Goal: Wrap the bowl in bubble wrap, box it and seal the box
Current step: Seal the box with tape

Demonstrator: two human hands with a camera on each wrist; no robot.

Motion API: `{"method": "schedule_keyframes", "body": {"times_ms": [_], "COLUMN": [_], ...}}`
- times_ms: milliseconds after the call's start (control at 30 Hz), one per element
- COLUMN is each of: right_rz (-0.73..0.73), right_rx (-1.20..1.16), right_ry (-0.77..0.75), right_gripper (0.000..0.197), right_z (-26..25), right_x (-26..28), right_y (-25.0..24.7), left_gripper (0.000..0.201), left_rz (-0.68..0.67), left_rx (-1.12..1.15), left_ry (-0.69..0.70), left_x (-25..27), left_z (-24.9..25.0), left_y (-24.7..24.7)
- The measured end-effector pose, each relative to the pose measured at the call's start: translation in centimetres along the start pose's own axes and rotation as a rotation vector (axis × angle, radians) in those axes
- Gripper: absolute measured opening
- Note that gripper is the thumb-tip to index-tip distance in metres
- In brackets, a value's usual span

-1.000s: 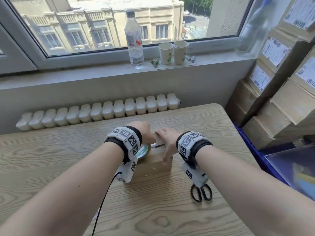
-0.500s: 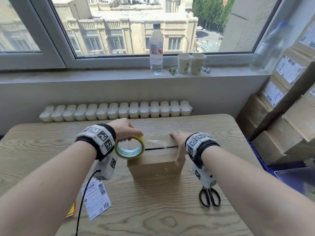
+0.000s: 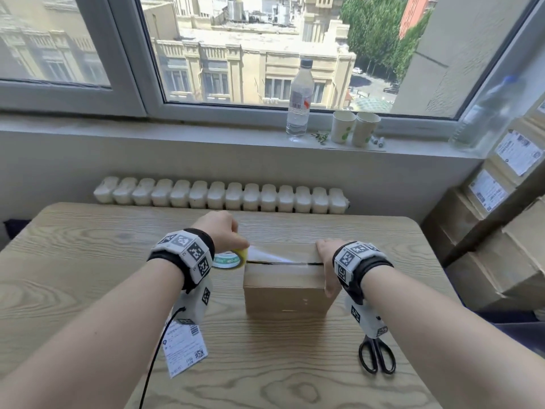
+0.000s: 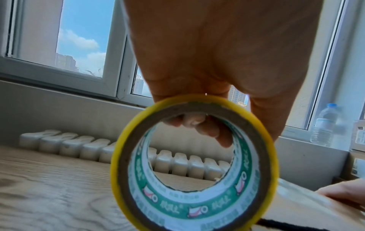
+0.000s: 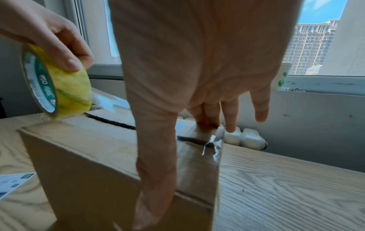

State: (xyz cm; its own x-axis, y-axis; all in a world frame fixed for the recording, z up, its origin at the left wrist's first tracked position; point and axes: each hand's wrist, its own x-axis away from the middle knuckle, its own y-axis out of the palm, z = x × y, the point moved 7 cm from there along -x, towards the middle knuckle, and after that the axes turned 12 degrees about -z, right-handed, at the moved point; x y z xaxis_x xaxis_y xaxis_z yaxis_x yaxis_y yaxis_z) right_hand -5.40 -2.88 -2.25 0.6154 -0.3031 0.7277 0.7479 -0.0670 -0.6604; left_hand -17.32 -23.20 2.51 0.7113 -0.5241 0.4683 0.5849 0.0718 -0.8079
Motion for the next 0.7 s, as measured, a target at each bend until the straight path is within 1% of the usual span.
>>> {"method": "schedule_keyframes", "body": {"times_ms": [133, 200, 300, 367, 433, 500, 567, 633, 700], "right_rz": [0.000, -0.010, -0.022, -0.026, -0.015, 0.026, 0.052, 0.041, 0.011], "right_rx": [0.011, 0.006, -0.005, -0.013, -0.026, -0.031, -0.042, -0.056, -0.064], "right_ry": [0.019, 0.031, 0.035, 0.006, -0.060, -0.129, -0.166, -0.156, -0.137], "right_gripper": [0.095, 0.101, 0.116, 0.125, 0.129, 0.126, 0.117, 0.110, 0.109], "right_z": [-0.3, -0.3, -0.7, -1.6, -3.5, -6.0, -7.8, -8.6, -8.7], "right_x": [0.3, 0.5, 0.4, 0.2, 0.1, 0.1, 0.1, 0.0, -0.1], "right_y": [-0.1, -0.1, -0.1, -0.1, -0.2, -0.8, -1.6, -2.3, -2.6], "left_gripper": [0.029, 0.029, 0.027, 0.027, 0.031, 0.033, 0.032, 0.029, 0.034], "left_rz": [0.016, 0.008, -0.010, -0.017, -0.022, -0.030, -0.041, -0.049, -0.064], "left_rx": [-0.009, 0.002, -0.036, -0.065, -0.066, -0.078, -0.102, -0.107, -0.088], "left_ry": [0.009, 0.017, 0.033, 0.047, 0.063, 0.076, 0.081, 0.074, 0.054], "left_x": [-0.1, -0.2, -0.3, -0.5, -0.7, -1.0, -1.4, -1.8, -2.2], "left_z": [-0.1, -0.3, -0.3, -0.4, -0.6, -0.9, -1.1, -1.6, -2.3], "left_y": [0.6, 0.9, 1.2, 1.2, 1.3, 1.3, 1.3, 1.2, 1.2]}}
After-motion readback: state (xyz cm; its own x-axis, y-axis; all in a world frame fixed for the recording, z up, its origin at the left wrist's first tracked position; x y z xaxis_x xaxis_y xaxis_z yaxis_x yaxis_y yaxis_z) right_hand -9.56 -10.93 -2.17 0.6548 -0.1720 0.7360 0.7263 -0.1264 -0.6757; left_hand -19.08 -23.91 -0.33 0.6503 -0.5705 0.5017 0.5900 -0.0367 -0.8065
